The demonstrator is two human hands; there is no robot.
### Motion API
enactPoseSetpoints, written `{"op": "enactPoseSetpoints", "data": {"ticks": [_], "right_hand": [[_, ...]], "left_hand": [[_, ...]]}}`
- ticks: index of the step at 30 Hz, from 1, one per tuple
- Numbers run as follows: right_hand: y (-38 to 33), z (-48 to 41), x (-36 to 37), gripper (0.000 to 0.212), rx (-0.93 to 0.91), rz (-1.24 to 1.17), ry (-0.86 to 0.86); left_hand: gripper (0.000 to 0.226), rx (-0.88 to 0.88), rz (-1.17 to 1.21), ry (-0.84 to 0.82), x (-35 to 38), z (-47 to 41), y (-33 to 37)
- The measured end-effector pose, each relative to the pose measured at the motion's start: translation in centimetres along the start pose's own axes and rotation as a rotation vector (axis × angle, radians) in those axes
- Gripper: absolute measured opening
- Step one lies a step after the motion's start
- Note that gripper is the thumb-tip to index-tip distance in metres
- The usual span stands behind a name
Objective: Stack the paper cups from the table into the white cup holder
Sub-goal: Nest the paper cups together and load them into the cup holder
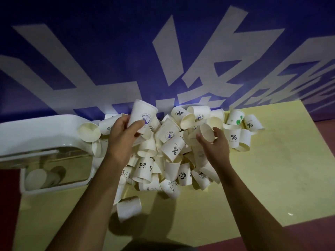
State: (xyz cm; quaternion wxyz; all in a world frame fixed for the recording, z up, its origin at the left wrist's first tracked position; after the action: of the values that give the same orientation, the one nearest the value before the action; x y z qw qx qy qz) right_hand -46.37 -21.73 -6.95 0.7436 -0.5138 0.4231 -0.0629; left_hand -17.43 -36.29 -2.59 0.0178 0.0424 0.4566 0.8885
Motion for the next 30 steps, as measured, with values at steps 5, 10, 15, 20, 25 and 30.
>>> {"op": "enactPoseSetpoints", "data": {"ticks": [5,10,15,20,25,30], "right_hand": [[-3.7,2.2,-1.0,0.074,-0.174,0.01,-0.027],[-8.6,4.8,1.0,0.075,-0.294,-0.047,-0.144],[-13.1,8.5,4.9,0.069,-0.366,-0.109,-0.27],[-17.0,13.2,9.9,0.067,-0.405,-0.137,-0.39],[-19.8,17.8,15.8,0.068,-0.466,-0.105,-0.478],[-21.4,21.6,21.4,0.07,-0.473,-0.09,-0.53]], "left_hand": [[0.077,0.049,0.042,-0.099,-3.1,1.2,-1.2],[0.081,0.158,-0.07,-0.204,-6.3,3.3,-1.3],[0.071,0.156,-0.006,-0.176,-11.6,4.9,-1.7],[0.075,0.225,0.019,-0.083,-18.7,7.0,-0.9],[0.084,0.314,-0.149,-0.058,-26.1,8.3,-0.5],[0.077,0.382,-0.406,0.104,-34.1,8.0,-1.1]]}}
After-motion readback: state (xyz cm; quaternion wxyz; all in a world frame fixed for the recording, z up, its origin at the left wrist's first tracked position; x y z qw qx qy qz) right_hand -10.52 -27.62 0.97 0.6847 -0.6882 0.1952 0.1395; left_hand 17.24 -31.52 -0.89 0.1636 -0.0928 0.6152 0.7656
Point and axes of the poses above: each hand's wrist, its own z-axis away from the middle knuckle, its own x-axis out of the palm, y = z × x, the point moved 8 cm from there along -z, towards the middle knuckle, and after that the axes turned 8 degrees about -x, right-handed, at the moved point
